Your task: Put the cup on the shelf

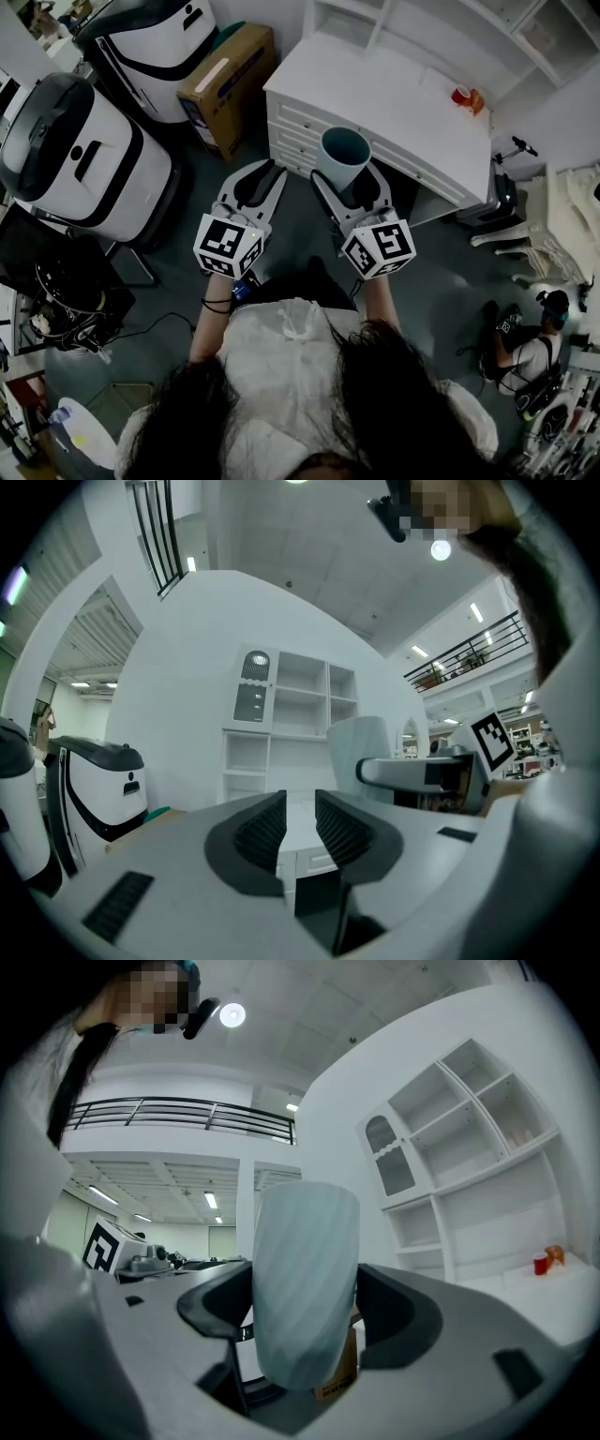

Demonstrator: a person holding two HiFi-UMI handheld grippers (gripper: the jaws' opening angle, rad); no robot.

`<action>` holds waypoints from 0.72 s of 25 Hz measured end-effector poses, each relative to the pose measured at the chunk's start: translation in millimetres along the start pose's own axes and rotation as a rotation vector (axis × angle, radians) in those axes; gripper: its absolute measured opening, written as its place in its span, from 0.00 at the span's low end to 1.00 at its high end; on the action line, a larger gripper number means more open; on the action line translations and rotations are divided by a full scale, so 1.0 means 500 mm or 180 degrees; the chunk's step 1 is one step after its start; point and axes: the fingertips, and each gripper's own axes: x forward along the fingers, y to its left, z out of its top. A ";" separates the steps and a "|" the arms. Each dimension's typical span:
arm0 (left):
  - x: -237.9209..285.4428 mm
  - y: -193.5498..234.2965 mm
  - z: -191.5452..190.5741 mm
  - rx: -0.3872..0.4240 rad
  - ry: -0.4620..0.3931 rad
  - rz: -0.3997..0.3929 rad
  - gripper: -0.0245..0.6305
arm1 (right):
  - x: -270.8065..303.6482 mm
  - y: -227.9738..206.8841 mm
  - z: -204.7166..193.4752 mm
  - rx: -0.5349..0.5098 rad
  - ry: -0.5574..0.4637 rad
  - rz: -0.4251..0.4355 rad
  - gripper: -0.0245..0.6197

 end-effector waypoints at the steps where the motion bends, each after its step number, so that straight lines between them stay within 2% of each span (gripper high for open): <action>1: 0.002 0.002 -0.003 -0.0010 0.0000 -0.0009 0.18 | 0.004 -0.001 -0.003 -0.0002 0.0008 0.0001 0.57; 10: 0.088 0.045 -0.012 -0.0025 0.0028 -0.0017 0.18 | 0.081 -0.073 -0.017 0.0017 0.0040 0.0035 0.57; 18: 0.251 0.117 0.004 -0.0015 0.0020 -0.0003 0.18 | 0.190 -0.205 -0.015 0.0051 0.0068 0.0064 0.57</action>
